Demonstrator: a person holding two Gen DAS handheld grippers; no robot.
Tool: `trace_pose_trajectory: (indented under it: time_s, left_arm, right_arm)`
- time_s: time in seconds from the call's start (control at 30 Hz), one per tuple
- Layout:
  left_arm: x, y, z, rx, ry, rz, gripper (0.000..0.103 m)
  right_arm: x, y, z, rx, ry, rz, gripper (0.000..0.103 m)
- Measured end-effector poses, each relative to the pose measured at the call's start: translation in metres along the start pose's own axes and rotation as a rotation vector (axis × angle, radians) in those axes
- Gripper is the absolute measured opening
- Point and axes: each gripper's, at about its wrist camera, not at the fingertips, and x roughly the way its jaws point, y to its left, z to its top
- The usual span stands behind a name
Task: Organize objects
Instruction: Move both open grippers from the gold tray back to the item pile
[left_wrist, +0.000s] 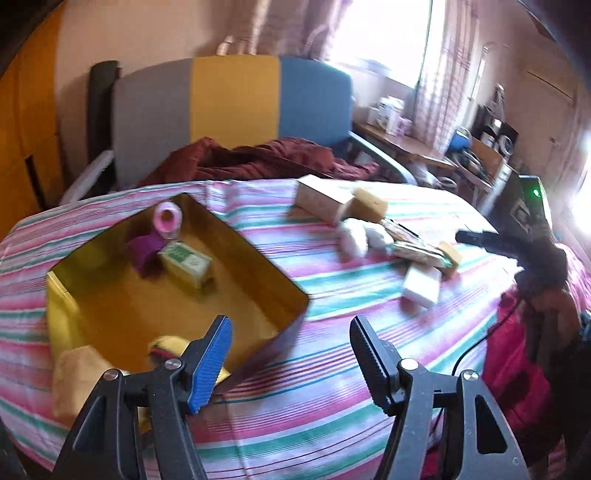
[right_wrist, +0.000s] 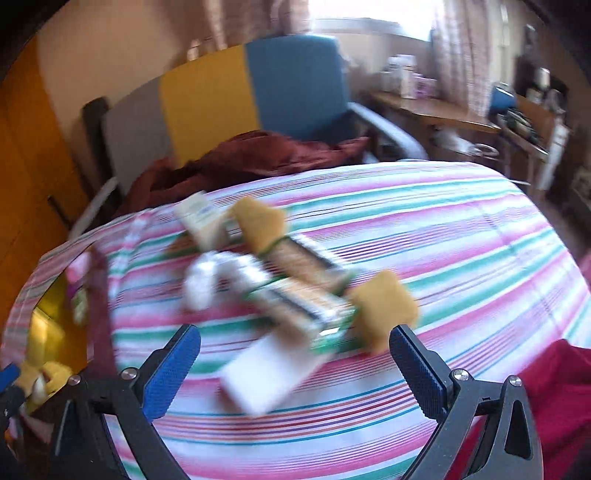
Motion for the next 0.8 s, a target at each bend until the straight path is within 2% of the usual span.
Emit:
trace_pose_trajectory:
  time_s: [0.1,0.33,0.47,0.53,0.8]
  left_arm:
    - [0.013,-0.02,0.007,0.051,0.028,-0.039,0.067]
    - [0.063,-0.073,0.022,0.179,0.109,-0.147,0.067]
    - [0.093,-0.105,0.031,0.251,0.138,-0.205,0.068]
    - [0.109,-0.121,0.034,0.285,0.161,-0.23,0.071]
    - [0.159,-0.167,0.039,0.383,0.213,-0.267,0.076]
  right_arm:
    - [0.003,-0.039,0.005,0.098,-0.013,-0.037,0.103]
    - [0.013,-0.095,0.0,0.328,0.024,-0.015,0.103]
    - [0.016,-0.109,-0.001,0.395,0.05,0.003,0.103]
    - [0.018,-0.111,-0.002,0.408,0.07,0.014,0.103]
    - [0.022,-0.112,-0.004,0.426,0.095,0.035,0.103]
